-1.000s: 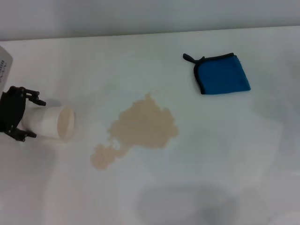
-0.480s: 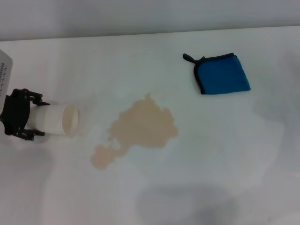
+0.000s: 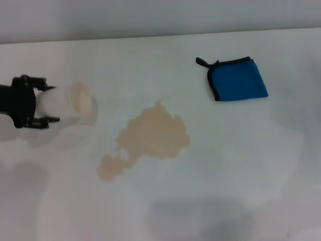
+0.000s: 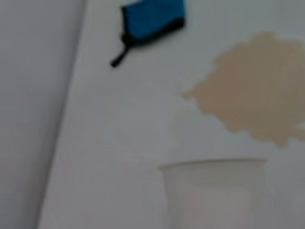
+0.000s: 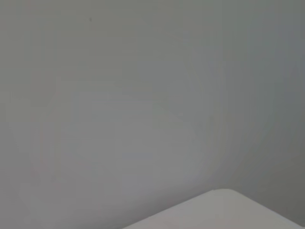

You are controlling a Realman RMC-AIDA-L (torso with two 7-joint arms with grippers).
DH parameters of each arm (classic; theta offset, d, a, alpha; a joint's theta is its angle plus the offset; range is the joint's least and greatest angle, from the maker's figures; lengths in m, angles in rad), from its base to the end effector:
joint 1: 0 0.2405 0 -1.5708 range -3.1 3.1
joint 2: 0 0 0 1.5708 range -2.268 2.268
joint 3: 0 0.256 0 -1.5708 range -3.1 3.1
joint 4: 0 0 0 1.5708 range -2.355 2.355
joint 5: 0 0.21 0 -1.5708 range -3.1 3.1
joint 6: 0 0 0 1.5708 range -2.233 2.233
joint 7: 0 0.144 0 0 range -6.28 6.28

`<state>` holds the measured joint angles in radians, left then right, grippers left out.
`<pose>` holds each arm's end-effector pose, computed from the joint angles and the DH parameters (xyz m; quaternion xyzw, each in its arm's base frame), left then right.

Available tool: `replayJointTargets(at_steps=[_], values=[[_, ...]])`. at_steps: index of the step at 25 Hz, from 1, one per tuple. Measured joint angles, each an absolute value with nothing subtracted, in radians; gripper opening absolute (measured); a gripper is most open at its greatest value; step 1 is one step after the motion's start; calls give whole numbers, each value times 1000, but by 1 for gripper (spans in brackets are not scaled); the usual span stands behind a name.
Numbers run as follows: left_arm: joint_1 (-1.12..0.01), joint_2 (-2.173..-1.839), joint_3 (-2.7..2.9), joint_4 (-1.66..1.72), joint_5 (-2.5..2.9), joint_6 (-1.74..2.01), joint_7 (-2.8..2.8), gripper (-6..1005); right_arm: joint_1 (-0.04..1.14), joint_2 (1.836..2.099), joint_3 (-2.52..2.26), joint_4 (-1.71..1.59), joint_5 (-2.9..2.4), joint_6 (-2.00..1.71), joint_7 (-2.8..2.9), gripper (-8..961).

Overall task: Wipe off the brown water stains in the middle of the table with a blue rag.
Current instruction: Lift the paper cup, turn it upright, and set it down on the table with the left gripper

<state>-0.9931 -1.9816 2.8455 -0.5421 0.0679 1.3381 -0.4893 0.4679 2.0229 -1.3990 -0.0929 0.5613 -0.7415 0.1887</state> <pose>-0.2782 0.4070 0.0287 -0.9661 0.1654 0.0708 0.1851 0.4340 0.3323 0.0575 -0.4754 0.4631 0.2046 0.7195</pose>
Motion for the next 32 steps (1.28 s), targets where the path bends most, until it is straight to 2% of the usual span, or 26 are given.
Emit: replayJointTargets(at_steps=[8,10,15,25,32], values=[[-906,-1979,2846,-542,-180,1401,-476,701,468,2019,-1399,-93,561,-746,189,817],[-879,-1987,2845,-540,-246,1404,-472,701,468,2018,-1399,-94,561,-747,189,817],[-761,-2030,2844,-486,-537,1404,-422,700,468,2017,-1399,-94,561,-748,189,817],[-599,-2070,2843,-240,-907,1346,-380,696,468,2019,-1401,-95,561,-755,189,817],[-545,-2077,2841,-60,-1085,1192,-375,696,458,2021,-1401,-94,561,-755,189,817]])
